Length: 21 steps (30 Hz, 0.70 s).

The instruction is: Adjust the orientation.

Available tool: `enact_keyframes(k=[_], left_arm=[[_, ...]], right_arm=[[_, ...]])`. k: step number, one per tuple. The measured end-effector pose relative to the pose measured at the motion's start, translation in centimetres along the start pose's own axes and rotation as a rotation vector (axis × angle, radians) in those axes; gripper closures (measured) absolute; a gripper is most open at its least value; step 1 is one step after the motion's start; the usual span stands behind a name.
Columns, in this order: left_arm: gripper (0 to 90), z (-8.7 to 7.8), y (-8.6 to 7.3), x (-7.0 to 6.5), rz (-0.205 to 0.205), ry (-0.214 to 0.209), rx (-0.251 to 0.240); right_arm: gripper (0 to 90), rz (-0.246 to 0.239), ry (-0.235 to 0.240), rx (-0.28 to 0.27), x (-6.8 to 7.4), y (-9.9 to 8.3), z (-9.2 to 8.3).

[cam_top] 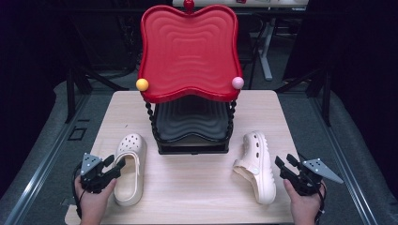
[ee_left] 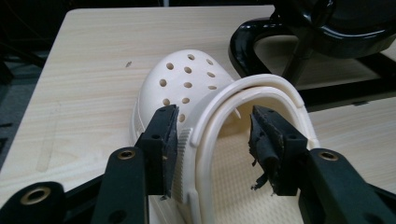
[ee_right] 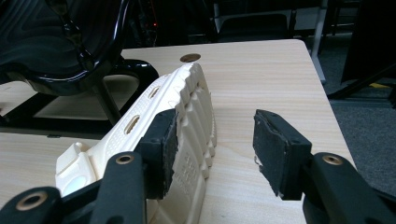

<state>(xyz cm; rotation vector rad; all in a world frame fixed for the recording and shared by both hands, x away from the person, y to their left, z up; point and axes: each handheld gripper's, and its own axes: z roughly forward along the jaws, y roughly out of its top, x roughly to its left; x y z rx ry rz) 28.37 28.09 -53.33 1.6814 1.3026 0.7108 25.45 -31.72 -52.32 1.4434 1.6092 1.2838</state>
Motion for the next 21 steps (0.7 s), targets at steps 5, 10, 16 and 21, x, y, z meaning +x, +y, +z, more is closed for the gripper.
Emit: enact_keyframes(k=[5,10,16,21], left_arm=[[57.5,0.6,0.3,-0.1,0.029,0.024,0.017],[58.4,0.9,0.4,-0.4,0.078,0.038,0.016],[59.9,1.4,0.4,-0.4,0.116,0.066,0.044],[66.7,2.1,1.0,-0.4,0.149,0.067,0.074]], right_arm=[[49.1,0.005,-0.002,0.003,0.0,-0.1,0.2],[49.0,0.003,0.001,0.003,0.3,-0.1,0.3],[48.9,0.002,0.002,-0.001,0.4,0.0,0.1],[48.9,0.012,-0.008,-0.006,0.2,0.0,0.1]])
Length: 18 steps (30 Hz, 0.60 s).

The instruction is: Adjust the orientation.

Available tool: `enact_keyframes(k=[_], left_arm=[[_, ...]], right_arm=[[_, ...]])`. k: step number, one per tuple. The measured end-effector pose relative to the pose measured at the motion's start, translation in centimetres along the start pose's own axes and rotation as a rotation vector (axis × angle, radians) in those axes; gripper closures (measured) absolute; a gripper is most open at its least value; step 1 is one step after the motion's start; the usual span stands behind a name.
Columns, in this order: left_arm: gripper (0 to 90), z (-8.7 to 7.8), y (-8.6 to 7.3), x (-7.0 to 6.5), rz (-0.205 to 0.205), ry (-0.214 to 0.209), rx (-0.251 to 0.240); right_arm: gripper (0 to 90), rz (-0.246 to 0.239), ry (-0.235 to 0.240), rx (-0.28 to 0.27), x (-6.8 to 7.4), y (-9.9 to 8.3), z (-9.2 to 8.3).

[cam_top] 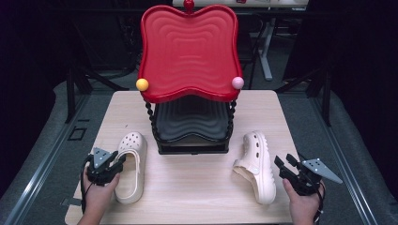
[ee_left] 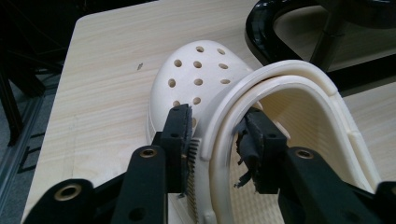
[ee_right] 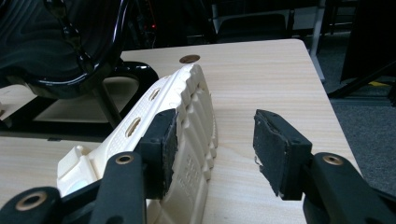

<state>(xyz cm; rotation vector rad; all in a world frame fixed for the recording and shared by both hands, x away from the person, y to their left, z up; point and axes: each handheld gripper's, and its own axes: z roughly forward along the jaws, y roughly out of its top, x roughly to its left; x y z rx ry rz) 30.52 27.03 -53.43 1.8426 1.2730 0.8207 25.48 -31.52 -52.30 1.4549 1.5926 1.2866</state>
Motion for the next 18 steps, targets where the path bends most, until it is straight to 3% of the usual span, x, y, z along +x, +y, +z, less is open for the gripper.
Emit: enact_keyframes(k=[4,9,12,13,15,16,17,18], left_arm=[[72.4,-0.3,0.1,-0.8,0.058,-0.002,0.009],[74.4,-0.9,0.0,-1.6,0.097,-0.044,0.009],[74.7,-1.4,-0.2,-2.0,0.133,-0.091,0.002],[74.7,-1.4,-0.2,-2.0,0.133,-0.091,0.002],[74.7,-1.5,-0.4,-2.2,0.155,-0.124,-0.006],[74.6,-1.6,-0.4,-2.2,0.155,-0.139,-0.010],[74.2,-1.6,-0.5,-2.2,0.153,-0.147,-0.011],[73.7,-1.6,-0.6,-2.1,0.131,-0.157,-0.018]], right_arm=[[49.0,-0.014,0.003,-0.015,0.2,0.2,-0.1],[60.5,-0.041,0.041,-0.006,0.9,0.8,-0.5],[71.8,-0.125,0.074,0.006,2.3,1.2,-0.8],[71.8,-0.125,0.074,0.006,2.3,1.2,-0.8],[77.3,-0.193,0.088,0.016,3.4,1.4,-0.8],[79.2,-0.216,0.090,0.023,3.8,1.4,-0.8],[83.0,-0.274,0.091,0.041,4.9,1.4,-0.5],[85.4,-0.306,0.092,0.064,5.3,1.4,-0.4]])
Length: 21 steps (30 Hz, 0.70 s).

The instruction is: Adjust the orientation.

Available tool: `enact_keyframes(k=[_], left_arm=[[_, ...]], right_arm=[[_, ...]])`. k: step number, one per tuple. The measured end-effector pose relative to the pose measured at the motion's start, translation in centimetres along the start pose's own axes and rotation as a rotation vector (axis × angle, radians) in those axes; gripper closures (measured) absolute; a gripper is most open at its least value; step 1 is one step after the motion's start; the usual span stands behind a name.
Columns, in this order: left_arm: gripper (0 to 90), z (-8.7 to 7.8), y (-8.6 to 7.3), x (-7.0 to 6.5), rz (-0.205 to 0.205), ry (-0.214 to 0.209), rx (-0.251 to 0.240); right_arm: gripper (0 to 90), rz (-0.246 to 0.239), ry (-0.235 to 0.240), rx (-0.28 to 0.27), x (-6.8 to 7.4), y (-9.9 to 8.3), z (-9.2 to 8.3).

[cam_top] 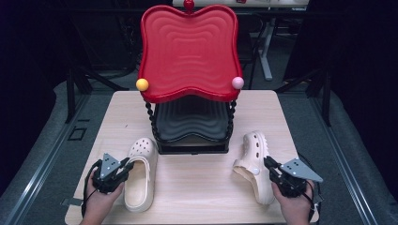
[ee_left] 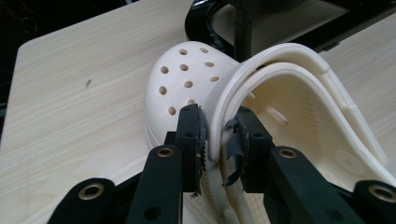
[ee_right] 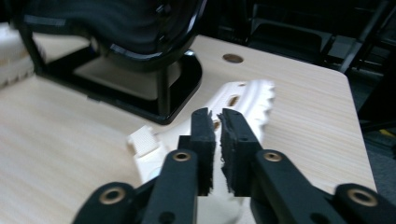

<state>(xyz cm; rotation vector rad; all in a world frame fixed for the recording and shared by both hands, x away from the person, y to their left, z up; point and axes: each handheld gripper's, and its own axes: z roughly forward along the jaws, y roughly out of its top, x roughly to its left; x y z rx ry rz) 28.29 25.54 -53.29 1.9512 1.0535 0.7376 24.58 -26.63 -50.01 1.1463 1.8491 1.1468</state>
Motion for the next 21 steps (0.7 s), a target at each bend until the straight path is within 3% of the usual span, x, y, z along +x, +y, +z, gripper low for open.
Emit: enact_keyframes(k=[1,3,5,8,9,16,21], left_arm=[[73.2,0.0,0.0,0.0,0.000,0.000,0.000],[72.3,0.0,-0.2,0.4,-0.051,-0.013,-0.013],[68.1,0.1,-0.5,0.6,-0.095,-0.032,-0.024],[66.4,0.2,-0.5,0.4,-0.100,-0.035,-0.028],[63.8,0.2,-0.5,0.4,-0.098,-0.036,-0.027],[56.8,0.2,-0.6,0.6,-0.121,-0.035,-0.031],[54.7,0.3,-0.6,0.6,-0.124,-0.035,-0.035]], right_arm=[[86.8,-0.013,0.000,0.017,0.4,0.1,0.3],[88.0,-0.026,0.002,0.036,0.7,0.2,0.6],[88.4,-0.051,-0.011,0.114,1.0,0.0,1.4],[88.3,-0.034,-0.007,0.144,0.8,-0.3,1.9],[89.4,-0.015,0.013,0.142,0.5,-0.4,2.0],[90.0,-0.027,0.003,0.151,0.5,-0.2,2.0],[90.0,0.006,0.027,0.148,-0.4,-0.3,1.8]])
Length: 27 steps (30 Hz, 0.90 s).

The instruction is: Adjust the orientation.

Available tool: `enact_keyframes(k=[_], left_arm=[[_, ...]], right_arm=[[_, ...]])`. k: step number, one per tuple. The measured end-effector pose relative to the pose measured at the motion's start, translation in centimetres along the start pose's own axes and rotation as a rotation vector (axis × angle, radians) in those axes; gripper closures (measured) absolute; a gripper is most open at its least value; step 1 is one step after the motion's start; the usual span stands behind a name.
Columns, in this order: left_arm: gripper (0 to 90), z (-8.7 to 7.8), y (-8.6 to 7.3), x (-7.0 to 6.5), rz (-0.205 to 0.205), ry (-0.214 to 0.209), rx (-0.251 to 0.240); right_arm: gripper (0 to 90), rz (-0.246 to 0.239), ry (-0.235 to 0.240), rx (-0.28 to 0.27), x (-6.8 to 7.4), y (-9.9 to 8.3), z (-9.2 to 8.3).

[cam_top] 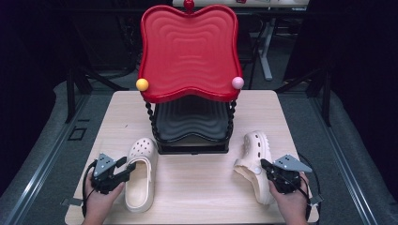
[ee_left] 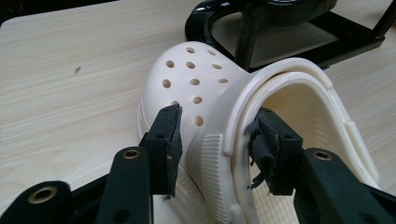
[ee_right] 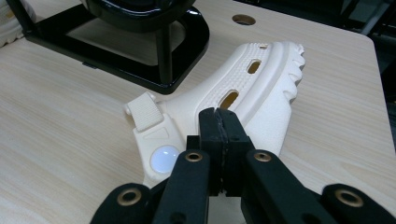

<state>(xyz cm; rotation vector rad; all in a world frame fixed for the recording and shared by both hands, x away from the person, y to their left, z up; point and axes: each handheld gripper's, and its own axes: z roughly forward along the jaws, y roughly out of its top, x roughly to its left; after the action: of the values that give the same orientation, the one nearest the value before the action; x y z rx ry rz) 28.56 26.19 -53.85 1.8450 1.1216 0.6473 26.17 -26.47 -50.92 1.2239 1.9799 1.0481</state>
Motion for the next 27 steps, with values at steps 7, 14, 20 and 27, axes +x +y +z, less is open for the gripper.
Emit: enact_keyframes(k=[7,14,20,27], left_arm=[[53.2,0.0,0.0,0.0,0.001,0.005,0.001],[53.2,0.0,0.0,0.0,0.000,0.004,0.002],[53.2,0.0,0.0,0.0,0.001,0.005,0.002],[53.2,0.1,0.0,-0.1,0.003,0.005,0.004]], right_arm=[[89.9,0.044,-0.014,-0.012,-1.2,-0.2,-0.7],[89.9,0.050,-0.018,0.011,-2.9,-0.3,-1.3],[90.0,0.058,-0.059,0.026,-4.2,-0.7,-1.8],[90.0,0.116,-0.084,0.041,-5.9,-1.5,-2.0]])
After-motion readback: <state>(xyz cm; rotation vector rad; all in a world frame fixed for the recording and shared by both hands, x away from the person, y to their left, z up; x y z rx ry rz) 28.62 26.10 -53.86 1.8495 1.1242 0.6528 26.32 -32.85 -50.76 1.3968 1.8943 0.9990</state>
